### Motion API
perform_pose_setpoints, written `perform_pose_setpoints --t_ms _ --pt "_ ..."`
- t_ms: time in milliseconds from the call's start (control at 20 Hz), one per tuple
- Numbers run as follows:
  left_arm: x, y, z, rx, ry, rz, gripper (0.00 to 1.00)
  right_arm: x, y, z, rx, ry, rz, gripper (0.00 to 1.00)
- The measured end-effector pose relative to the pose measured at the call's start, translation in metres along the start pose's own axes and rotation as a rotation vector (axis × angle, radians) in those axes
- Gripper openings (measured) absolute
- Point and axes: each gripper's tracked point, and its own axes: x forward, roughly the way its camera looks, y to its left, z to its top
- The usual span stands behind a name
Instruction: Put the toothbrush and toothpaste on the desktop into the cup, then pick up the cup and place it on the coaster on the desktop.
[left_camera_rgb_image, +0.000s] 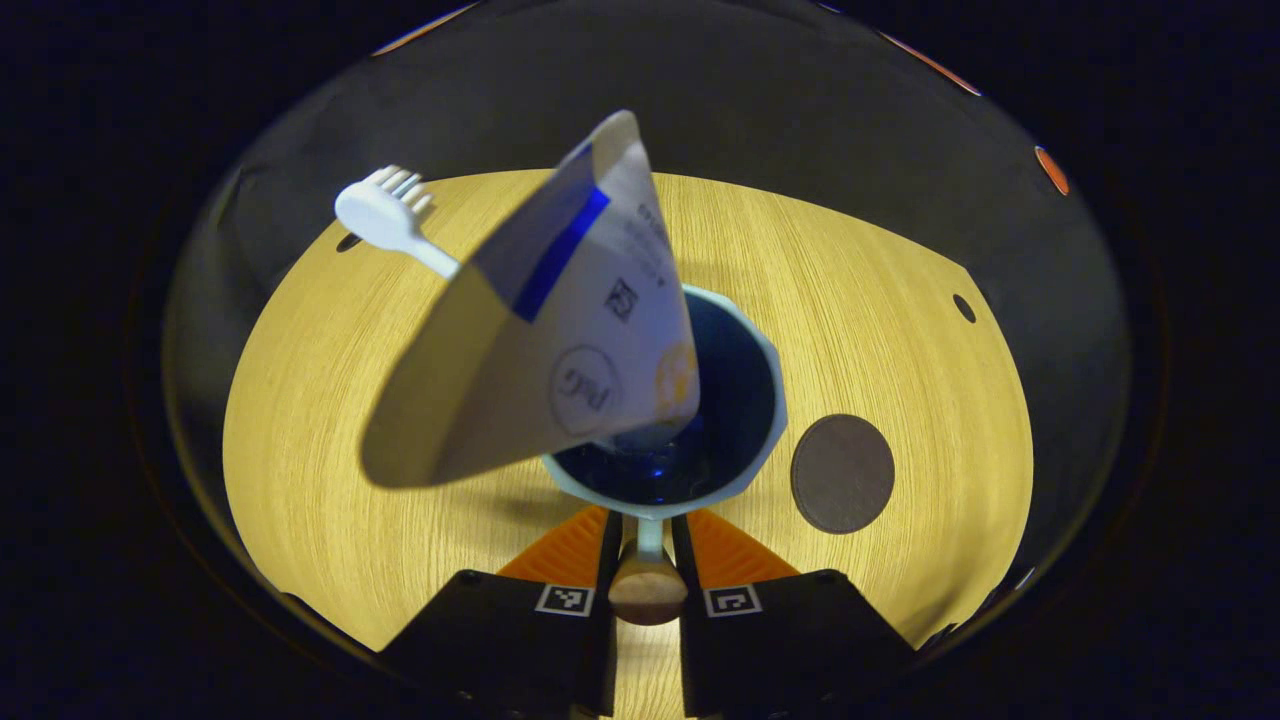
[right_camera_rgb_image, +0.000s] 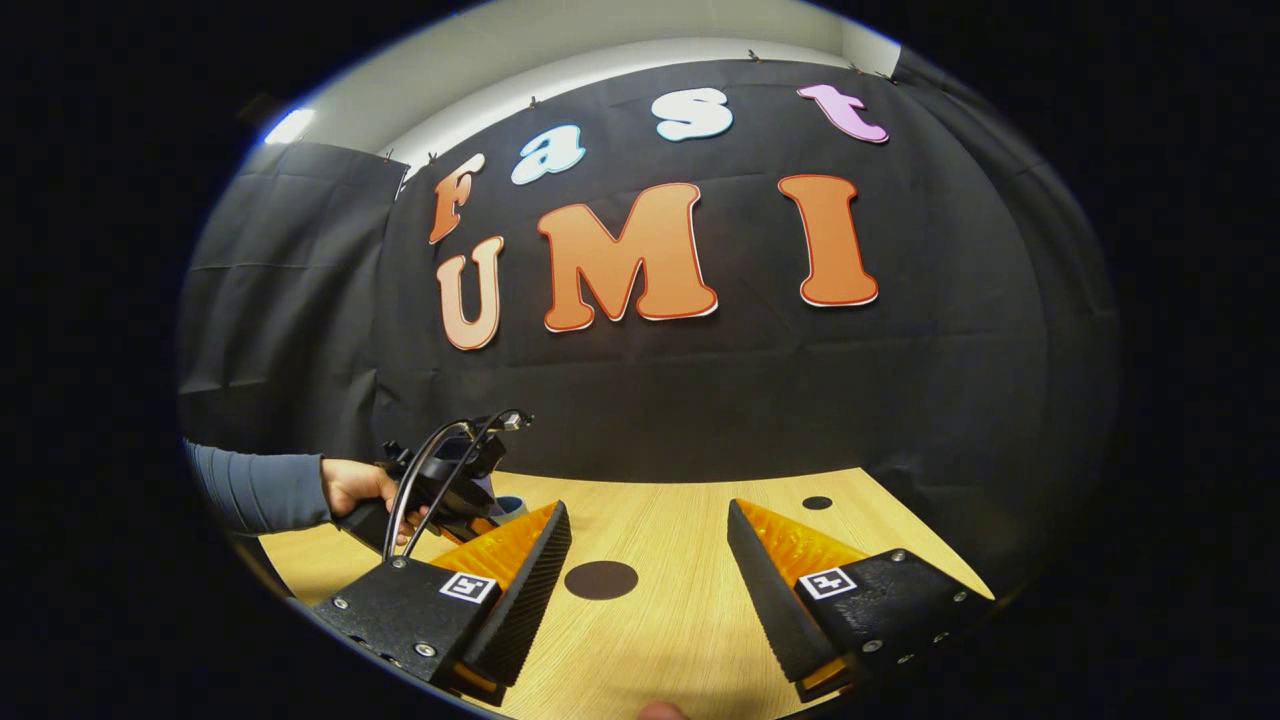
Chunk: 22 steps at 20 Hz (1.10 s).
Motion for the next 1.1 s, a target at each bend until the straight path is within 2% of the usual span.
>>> perform_pose_setpoints --t_ms 150,200,550,850,1100 --pt "-0.026 -0.005 0.01 0.033 -0.039 0.007 0.25 -0.002 -0.003 -0.001 0.014 -0.001 -0.002 0.94" --pt "-0.018 -0.011 0.006 0.035 -0.049 0.002 0.25 -0.002 -0.004 -0.001 0.02 -0.003 -0.003 0.94" --pt "-0.063 -0.048 0.031 0.113 -0.107 -0.061 0.25 -0.015 -0.019 -0.002 0.008 0.004 -0.046 0.94" --pt "-0.043 -0.056 0.026 0.2 -0.078 -0.107 0.25 -0.032 -0.034 -0.007 0.01 0.018 -0.082 0.94" --pt "-0.035 -0.05 0.02 0.238 -0.021 -0.112 0.25 -0.04 -0.045 -0.018 0.014 0.045 -0.105 0.94"
